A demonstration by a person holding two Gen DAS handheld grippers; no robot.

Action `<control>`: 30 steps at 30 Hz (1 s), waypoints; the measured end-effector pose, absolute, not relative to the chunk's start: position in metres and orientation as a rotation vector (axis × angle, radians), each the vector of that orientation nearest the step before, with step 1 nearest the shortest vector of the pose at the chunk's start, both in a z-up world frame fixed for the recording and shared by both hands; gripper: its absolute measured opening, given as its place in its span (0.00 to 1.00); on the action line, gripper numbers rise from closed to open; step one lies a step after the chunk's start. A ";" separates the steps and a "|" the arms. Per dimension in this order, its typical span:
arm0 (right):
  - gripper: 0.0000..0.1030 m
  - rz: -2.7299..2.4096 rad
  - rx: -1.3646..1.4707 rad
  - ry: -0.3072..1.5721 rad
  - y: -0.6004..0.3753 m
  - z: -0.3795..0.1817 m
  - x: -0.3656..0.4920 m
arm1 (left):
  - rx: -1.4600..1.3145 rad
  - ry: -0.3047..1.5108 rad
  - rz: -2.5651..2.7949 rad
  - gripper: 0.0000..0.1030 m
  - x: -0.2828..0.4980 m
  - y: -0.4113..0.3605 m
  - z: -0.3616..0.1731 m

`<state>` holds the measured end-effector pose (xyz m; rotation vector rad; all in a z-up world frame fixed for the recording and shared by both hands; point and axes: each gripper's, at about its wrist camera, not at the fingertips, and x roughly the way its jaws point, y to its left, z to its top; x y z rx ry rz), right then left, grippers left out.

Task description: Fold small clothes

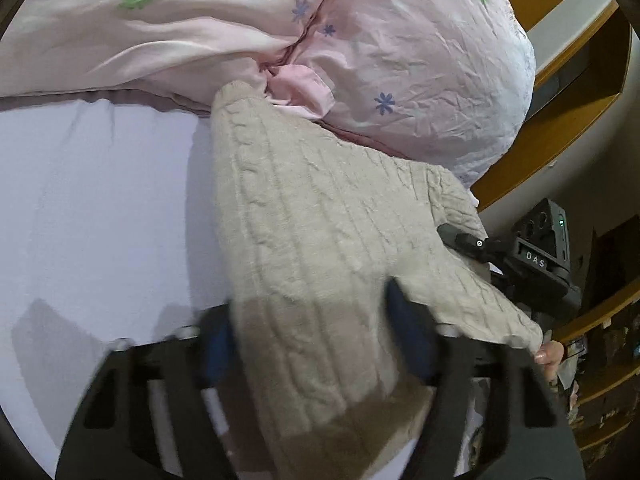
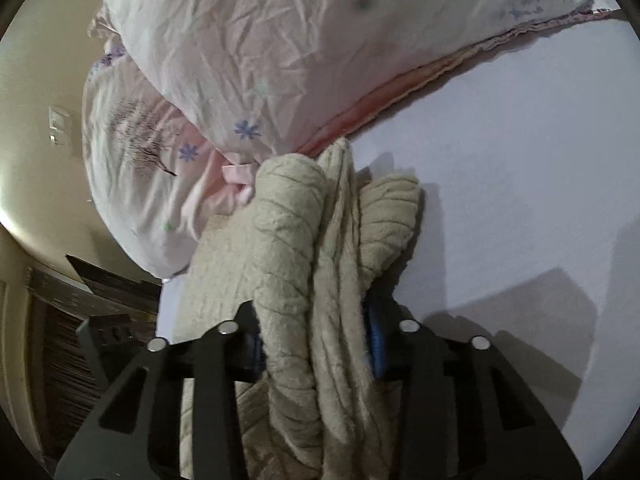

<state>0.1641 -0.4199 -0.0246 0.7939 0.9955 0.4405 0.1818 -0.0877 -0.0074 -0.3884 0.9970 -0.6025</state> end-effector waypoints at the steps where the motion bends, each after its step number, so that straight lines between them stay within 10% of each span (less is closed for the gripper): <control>1: 0.33 0.479 0.817 0.977 -0.417 -0.022 0.162 | -0.410 0.993 -0.623 0.39 0.182 -0.081 -0.003; 6: 0.31 0.682 0.792 0.957 -0.355 -0.004 0.162 | -0.314 0.862 -0.597 0.38 0.144 -0.023 0.034; 17: 0.54 0.400 0.536 0.868 -0.331 0.029 0.152 | -0.274 0.738 -0.287 0.73 0.109 0.053 0.040; 18: 0.53 0.412 0.514 0.938 -0.319 0.019 0.161 | -0.291 0.739 -0.294 0.73 0.104 0.053 0.039; 20: 0.15 0.445 0.491 1.014 -0.295 0.007 0.175 | -0.301 0.750 -0.307 0.74 0.094 0.049 0.037; 30: 0.12 0.110 0.451 0.920 -0.320 0.022 0.167 | -0.176 0.754 -0.285 0.79 0.046 0.033 0.028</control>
